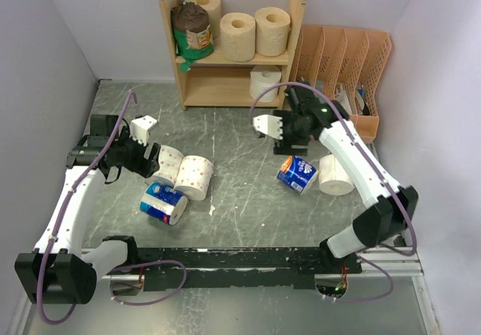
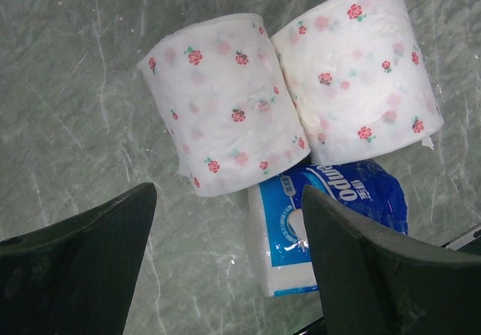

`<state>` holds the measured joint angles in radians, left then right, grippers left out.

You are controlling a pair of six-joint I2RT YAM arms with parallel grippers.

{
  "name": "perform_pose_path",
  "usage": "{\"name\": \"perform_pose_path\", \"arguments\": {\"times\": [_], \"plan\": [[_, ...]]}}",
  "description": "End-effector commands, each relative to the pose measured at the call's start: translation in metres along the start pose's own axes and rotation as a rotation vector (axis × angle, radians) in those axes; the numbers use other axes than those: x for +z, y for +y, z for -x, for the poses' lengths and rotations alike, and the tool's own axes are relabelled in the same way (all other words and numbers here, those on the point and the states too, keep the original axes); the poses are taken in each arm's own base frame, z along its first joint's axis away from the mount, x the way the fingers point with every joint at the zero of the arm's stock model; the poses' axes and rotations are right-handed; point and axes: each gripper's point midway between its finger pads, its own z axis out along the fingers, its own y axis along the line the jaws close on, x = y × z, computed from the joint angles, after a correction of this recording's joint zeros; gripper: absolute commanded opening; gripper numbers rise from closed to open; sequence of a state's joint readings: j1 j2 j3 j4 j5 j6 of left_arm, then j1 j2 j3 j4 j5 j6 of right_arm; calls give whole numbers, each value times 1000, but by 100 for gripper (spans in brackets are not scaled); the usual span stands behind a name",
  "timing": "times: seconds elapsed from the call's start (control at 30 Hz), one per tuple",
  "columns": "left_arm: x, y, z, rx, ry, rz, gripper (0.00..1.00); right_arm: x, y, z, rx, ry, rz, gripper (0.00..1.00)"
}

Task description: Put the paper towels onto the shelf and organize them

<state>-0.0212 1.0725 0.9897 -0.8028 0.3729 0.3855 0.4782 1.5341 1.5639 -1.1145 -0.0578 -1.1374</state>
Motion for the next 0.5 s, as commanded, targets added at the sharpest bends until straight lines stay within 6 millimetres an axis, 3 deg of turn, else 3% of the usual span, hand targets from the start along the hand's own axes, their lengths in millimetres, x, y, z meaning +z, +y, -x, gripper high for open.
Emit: {"name": "perform_pose_path", "arguments": {"times": [0.0, 0.07, 0.13, 0.23, 0.47], "plan": [[-11, -4, 14, 19, -58, -15, 90, -42, 22, -59, 99, 101, -47, 76], [-12, -6, 15, 22, -61, -23, 90, -51, 31, -78, 142, 129, -111, 76], [-11, -8, 14, 27, -56, -40, 90, -54, 55, -92, 167, 168, -101, 76], [-9, -11, 15, 28, -55, -65, 90, -47, 88, -111, 185, 220, -90, 76], [-6, -10, 21, 34, -59, -80, 90, -25, 121, -131, 209, 259, -109, 75]]}}
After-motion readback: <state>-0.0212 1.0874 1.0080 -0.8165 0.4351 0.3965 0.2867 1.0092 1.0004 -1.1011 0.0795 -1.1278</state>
